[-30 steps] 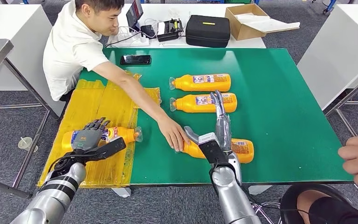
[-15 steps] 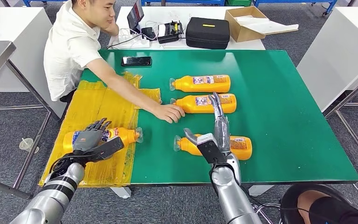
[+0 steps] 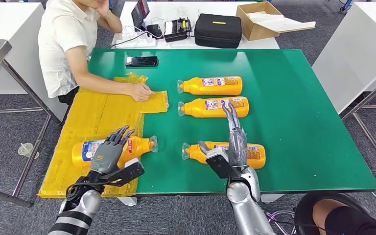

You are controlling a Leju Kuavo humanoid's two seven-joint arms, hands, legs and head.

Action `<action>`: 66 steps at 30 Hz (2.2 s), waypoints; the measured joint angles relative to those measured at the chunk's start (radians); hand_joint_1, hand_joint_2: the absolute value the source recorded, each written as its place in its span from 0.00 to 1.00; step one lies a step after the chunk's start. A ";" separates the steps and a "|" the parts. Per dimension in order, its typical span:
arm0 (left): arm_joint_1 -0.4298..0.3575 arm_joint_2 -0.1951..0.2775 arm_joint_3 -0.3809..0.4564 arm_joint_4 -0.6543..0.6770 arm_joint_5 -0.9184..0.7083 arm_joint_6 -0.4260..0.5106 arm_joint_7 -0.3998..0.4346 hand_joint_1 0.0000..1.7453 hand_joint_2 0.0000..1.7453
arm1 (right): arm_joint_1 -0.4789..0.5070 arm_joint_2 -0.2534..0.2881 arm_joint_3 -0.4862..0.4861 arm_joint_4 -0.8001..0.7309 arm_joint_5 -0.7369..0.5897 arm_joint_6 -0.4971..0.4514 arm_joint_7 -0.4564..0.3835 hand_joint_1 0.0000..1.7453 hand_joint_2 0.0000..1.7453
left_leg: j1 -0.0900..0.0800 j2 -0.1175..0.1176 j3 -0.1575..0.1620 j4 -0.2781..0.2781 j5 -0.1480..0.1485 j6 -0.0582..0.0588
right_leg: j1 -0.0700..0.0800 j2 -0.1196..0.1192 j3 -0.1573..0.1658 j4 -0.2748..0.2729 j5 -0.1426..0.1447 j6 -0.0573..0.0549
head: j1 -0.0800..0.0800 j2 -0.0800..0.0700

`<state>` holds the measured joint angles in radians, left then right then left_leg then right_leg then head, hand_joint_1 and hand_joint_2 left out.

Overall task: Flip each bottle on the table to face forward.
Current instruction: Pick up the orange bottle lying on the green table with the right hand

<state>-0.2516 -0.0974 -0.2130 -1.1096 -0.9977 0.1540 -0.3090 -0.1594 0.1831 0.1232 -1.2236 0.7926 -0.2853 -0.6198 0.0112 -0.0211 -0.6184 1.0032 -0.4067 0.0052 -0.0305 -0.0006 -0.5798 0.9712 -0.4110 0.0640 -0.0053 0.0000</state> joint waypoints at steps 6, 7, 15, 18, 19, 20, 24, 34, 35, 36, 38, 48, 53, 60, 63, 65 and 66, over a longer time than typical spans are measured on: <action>0.052 -0.024 -0.052 -0.157 -0.002 0.060 -0.035 0.00 1.00 | -0.004 -0.051 0.030 0.012 0.205 -0.045 0.104 0.00 1.00 | 0.000 0.000 -0.002 0.000 0.000 0.000 | 0.000 0.000 -0.002 0.000 0.000 0.000 | 0.000 0.000; 0.059 -0.028 -0.061 -0.178 -0.011 0.077 -0.036 0.00 1.00 | -0.007 -0.062 0.040 0.016 0.235 -0.042 0.124 0.00 1.00 | 0.000 0.000 -0.003 0.000 0.000 0.000 | 0.000 0.000 -0.002 0.000 0.000 0.000 | 0.000 0.000; 0.193 -0.055 -0.087 -0.369 0.160 0.043 -0.080 0.00 1.00 | -0.006 -0.230 0.161 0.072 0.390 0.066 0.314 0.00 1.00 | 0.000 0.000 -0.003 0.000 -0.001 0.000 | -0.001 0.000 -0.002 0.000 0.000 0.000 | 0.000 0.000; 0.259 -0.075 -0.086 -0.437 0.232 0.013 -0.085 0.00 1.00 | 0.017 -0.302 0.192 0.077 0.403 0.111 0.351 0.00 1.00 | -0.001 0.000 -0.004 0.000 -0.002 0.001 | -0.001 0.000 -0.003 -0.001 -0.001 0.001 | 0.000 0.000; 0.277 -0.082 -0.086 -0.457 0.243 0.009 -0.086 0.00 1.00 | 0.027 -0.326 0.203 0.075 0.395 0.129 0.356 0.00 1.00 | -0.001 0.000 -0.004 0.000 -0.002 0.001 | -0.001 0.000 -0.004 -0.001 -0.001 0.001 | 0.000 0.000; 0.293 -0.088 -0.085 -0.474 0.248 0.007 -0.085 0.00 1.00 | 0.035 -0.351 0.214 0.072 0.382 0.147 0.358 0.00 1.00 | -0.001 0.000 -0.005 0.000 -0.002 0.001 | -0.001 0.000 -0.004 -0.001 -0.001 0.001 | 0.000 0.000; 0.332 -0.104 -0.085 -0.518 0.251 0.002 -0.083 0.00 1.00 | 0.051 -0.430 0.249 0.039 0.337 0.190 0.360 0.00 1.00 | -0.001 0.000 -0.005 0.000 -0.002 0.001 | 0.000 0.000 -0.004 -0.001 -0.001 0.001 | 0.000 0.000; 0.365 -0.119 -0.089 -0.564 0.248 0.001 -0.083 0.00 1.00 | 0.060 -0.512 0.326 -0.048 0.361 0.233 0.420 0.00 1.00 | 0.000 0.000 -0.004 0.000 -0.002 0.001 | 0.000 0.000 -0.004 -0.001 0.000 0.001 | 0.000 0.000; 0.367 -0.119 -0.089 -0.565 0.248 0.001 -0.083 0.00 1.00 | 0.061 -0.516 0.329 -0.052 0.362 0.233 0.421 0.00 1.00 | 0.000 0.000 -0.004 0.000 -0.002 0.001 | 0.000 0.000 -0.004 -0.001 0.000 0.001 | 0.000 0.000; 0.368 -0.119 -0.089 -0.566 0.248 0.001 -0.083 0.00 1.00 | 0.061 -0.519 0.332 -0.055 0.362 0.233 0.421 0.00 1.00 | 0.000 0.000 -0.005 0.000 -0.002 0.001 | 0.000 0.000 -0.004 -0.001 0.000 0.001 | 0.000 0.000; 0.370 -0.120 -0.089 -0.568 0.247 0.001 -0.083 0.00 1.00 | 0.062 -0.525 0.337 -0.060 0.370 0.231 0.428 0.00 1.00 | 0.000 0.000 -0.005 0.000 -0.002 0.001 | 0.000 0.000 -0.004 -0.001 0.000 0.001 | 0.000 0.000; 0.385 -0.125 -0.109 -0.577 0.229 0.012 -0.090 0.00 1.00 | 0.046 -0.510 0.358 -0.060 0.492 0.175 0.498 0.00 1.00 | 0.000 0.000 -0.005 0.000 -0.002 0.001 | 0.000 0.000 -0.004 -0.001 0.000 0.001 | 0.000 0.000; 0.386 -0.127 -0.120 -0.577 0.225 0.013 -0.092 0.00 1.00 | 0.029 -0.489 0.358 -0.047 0.479 0.182 0.499 0.00 1.00 | 0.000 0.000 -0.005 0.000 -0.002 0.001 | 0.000 0.000 -0.004 -0.001 0.000 0.001 | 0.000 0.000; 0.386 -0.127 -0.130 -0.577 0.236 0.006 -0.091 0.00 1.00 | 0.014 -0.455 0.331 0.001 0.408 0.221 0.488 0.00 1.00 | 0.000 0.000 -0.005 0.000 -0.002 0.001 | 0.000 0.000 -0.004 -0.001 0.000 0.001 | 0.000 0.000; 0.386 -0.127 -0.131 -0.576 0.243 -0.002 -0.091 0.00 1.00 | 0.003 -0.445 0.316 0.039 0.390 0.243 0.491 0.00 1.00 | 0.000 0.000 -0.004 0.000 -0.002 0.001 | 0.000 0.000 -0.004 -0.001 0.000 0.001 | 0.000 0.000; 0.386 -0.127 -0.131 -0.575 0.247 -0.002 -0.091 0.00 1.00 | -0.007 -0.439 0.309 0.064 0.390 0.256 0.508 0.00 1.00 | 0.000 0.001 -0.003 0.000 -0.002 0.001 | 0.000 0.001 -0.003 -0.001 0.000 0.000 | 0.000 0.000; 0.386 -0.127 -0.131 -0.574 0.248 -0.003 -0.090 0.00 1.00 | -0.013 -0.435 0.307 0.075 0.393 0.261 0.518 0.00 1.00 | 0.000 0.001 -0.002 0.000 -0.002 0.001 | 0.000 0.001 -0.003 -0.001 0.000 0.000 | 0.000 0.000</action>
<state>0.1344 -0.2244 -0.3445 -1.6837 -0.7492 0.1514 -0.3988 -0.1723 -0.2523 0.4304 -1.1481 1.1854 -0.0248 -0.1016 0.0109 -0.0200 -0.6204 1.0030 -0.4090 0.0065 -0.0307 0.0002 -0.5828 0.9703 -0.4115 0.0644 -0.0056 0.0000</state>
